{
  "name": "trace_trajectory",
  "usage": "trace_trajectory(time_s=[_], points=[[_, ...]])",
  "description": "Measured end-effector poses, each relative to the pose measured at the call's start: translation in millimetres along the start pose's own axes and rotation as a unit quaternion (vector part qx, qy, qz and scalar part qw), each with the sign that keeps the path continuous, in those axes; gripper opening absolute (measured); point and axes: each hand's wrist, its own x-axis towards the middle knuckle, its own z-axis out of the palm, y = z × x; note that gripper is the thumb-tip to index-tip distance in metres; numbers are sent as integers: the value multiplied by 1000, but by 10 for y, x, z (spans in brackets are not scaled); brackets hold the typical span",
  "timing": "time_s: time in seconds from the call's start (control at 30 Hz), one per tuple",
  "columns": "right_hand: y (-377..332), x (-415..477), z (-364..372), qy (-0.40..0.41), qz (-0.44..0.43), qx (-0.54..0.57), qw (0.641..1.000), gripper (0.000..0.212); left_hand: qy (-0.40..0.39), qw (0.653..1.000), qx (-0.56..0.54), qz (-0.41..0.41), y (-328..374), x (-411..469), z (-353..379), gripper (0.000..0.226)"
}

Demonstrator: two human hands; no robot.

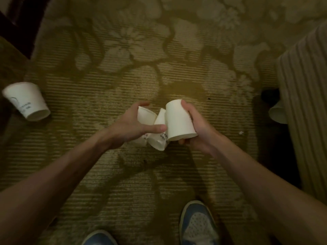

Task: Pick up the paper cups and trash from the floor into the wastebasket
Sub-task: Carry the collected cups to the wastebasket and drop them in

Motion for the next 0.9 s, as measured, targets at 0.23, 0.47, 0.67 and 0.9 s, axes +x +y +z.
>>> trace_trajectory(time_s=[0.23,0.47,0.67,0.9], points=[[-1158,-1418,359,-12,-51,77,996,50,32,999,-10,30,1375,-1099,-386,116],[-3381,-3858,1096,35,-107,91,990,52,45,995,-13,83,4144,-3106,-1012,93],[-4992,-5911,1607,55,-205,90,973,66,23,990,-15,142,6221,-4618,-1373,71],[-5644,-7469,1908,134,-300,90,940,55,-4,962,-29,273,7441,-5718,-1489,51]])
